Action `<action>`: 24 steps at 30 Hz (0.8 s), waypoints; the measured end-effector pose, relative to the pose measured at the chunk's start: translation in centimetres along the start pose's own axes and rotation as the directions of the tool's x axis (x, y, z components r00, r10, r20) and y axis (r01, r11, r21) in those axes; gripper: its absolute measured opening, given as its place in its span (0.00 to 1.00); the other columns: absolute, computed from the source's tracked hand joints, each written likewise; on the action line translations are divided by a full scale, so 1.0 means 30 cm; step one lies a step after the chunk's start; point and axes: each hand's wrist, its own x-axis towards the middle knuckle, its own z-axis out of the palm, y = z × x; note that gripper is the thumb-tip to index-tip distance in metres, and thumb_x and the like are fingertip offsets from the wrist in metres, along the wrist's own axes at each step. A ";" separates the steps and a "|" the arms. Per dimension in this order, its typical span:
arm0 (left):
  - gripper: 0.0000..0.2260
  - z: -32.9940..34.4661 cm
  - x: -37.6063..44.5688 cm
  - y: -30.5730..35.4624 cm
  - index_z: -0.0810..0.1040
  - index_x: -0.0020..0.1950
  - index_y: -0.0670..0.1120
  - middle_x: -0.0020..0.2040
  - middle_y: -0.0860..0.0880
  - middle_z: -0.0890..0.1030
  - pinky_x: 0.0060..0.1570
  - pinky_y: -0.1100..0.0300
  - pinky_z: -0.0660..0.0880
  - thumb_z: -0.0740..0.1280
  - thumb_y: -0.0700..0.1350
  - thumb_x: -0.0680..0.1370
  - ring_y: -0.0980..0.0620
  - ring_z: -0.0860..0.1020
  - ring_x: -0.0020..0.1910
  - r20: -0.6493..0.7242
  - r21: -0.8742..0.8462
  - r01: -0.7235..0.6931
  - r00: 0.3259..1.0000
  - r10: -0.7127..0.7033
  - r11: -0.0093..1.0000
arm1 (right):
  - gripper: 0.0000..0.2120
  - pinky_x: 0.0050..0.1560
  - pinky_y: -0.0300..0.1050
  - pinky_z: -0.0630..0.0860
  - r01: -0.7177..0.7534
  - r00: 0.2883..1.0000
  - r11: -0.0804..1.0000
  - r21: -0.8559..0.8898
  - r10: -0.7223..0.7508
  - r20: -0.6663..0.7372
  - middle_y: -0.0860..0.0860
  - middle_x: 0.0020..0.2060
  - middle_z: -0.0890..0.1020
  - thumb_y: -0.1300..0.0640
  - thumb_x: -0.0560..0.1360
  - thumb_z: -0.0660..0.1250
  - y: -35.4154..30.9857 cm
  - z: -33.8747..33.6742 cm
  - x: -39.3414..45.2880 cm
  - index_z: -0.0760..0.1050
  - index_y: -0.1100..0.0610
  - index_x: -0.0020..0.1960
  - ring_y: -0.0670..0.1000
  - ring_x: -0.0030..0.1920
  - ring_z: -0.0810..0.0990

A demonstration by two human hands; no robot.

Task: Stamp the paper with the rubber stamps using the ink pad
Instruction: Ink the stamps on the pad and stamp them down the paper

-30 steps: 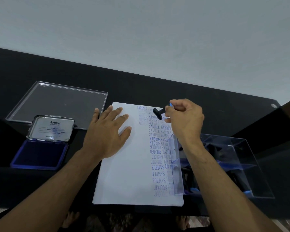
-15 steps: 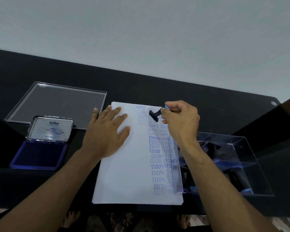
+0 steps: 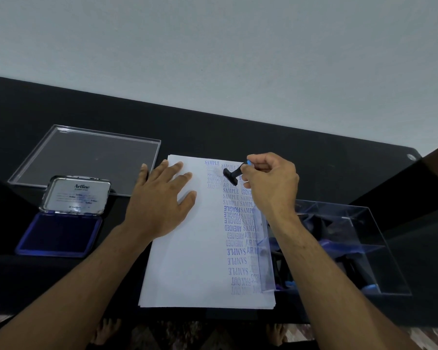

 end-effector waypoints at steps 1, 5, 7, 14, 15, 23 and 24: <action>0.29 -0.004 0.003 0.001 0.74 0.73 0.52 0.76 0.49 0.70 0.76 0.35 0.53 0.50 0.65 0.79 0.46 0.63 0.78 0.012 -0.003 0.002 1.000 -0.002 1.000 | 0.07 0.44 0.46 0.84 0.003 1.000 1.000 -0.002 -0.003 0.002 0.44 0.39 0.84 0.60 0.73 0.74 -0.002 0.000 -0.002 0.83 0.53 0.50 0.45 0.39 0.85; 0.29 -0.031 0.008 0.013 0.71 0.75 0.53 0.79 0.49 0.66 0.78 0.37 0.49 0.51 0.64 0.79 0.46 0.57 0.80 0.044 -0.035 0.020 0.999 -0.019 0.999 | 0.07 0.44 0.47 0.84 0.007 1.000 1.000 0.006 -0.007 0.013 0.45 0.39 0.84 0.61 0.72 0.74 -0.019 0.004 -0.014 0.83 0.53 0.50 0.45 0.40 0.85; 0.29 -0.050 -0.006 0.014 0.69 0.77 0.52 0.79 0.49 0.64 0.78 0.39 0.47 0.52 0.64 0.79 0.46 0.56 0.80 0.028 -0.055 0.025 0.999 -0.023 0.998 | 0.08 0.43 0.47 0.84 0.012 1.000 1.000 0.006 -0.012 0.027 0.45 0.39 0.84 0.61 0.72 0.74 -0.034 0.009 -0.027 0.83 0.53 0.50 0.45 0.40 0.85; 0.25 -0.142 -0.140 -0.044 0.70 0.75 0.50 0.77 0.47 0.67 0.78 0.41 0.51 0.64 0.58 0.81 0.45 0.59 0.79 -0.022 -0.096 0.070 0.997 -0.073 0.993 | 0.08 0.42 0.48 0.84 0.030 0.994 0.999 0.018 -0.032 0.107 0.44 0.38 0.84 0.62 0.72 0.73 -0.100 0.072 -0.119 0.83 0.53 0.49 0.44 0.40 0.84; 0.25 -0.160 -0.165 -0.057 0.70 0.75 0.50 0.77 0.47 0.67 0.78 0.42 0.52 0.64 0.58 0.80 0.45 0.59 0.79 -0.028 -0.104 0.081 0.996 -0.085 0.991 | 0.08 0.42 0.47 0.84 0.044 0.991 0.999 0.013 -0.045 0.124 0.44 0.39 0.84 0.62 0.72 0.73 -0.112 0.091 -0.139 0.83 0.53 0.49 0.44 0.40 0.83; 0.25 -0.268 -0.381 -0.187 0.72 0.73 0.49 0.74 0.49 0.70 0.75 0.43 0.63 0.62 0.60 0.80 0.47 0.65 0.75 -0.100 -0.120 0.208 0.970 -0.220 0.971 | 0.07 0.42 0.30 0.77 0.179 0.941 0.984 -0.009 -0.169 0.292 0.43 0.42 0.83 0.57 0.73 0.73 -0.220 0.263 -0.327 0.82 0.50 0.50 0.41 0.42 0.81; 0.26 -0.277 -0.406 -0.208 0.72 0.73 0.49 0.74 0.49 0.70 0.76 0.43 0.62 0.61 0.62 0.79 0.47 0.65 0.75 -0.107 -0.111 0.221 0.967 -0.232 0.969 | 0.07 0.41 0.27 0.75 0.194 0.931 0.981 -0.002 -0.184 0.316 0.43 0.42 0.83 0.58 0.73 0.73 -0.233 0.281 -0.351 0.83 0.50 0.50 0.41 0.42 0.81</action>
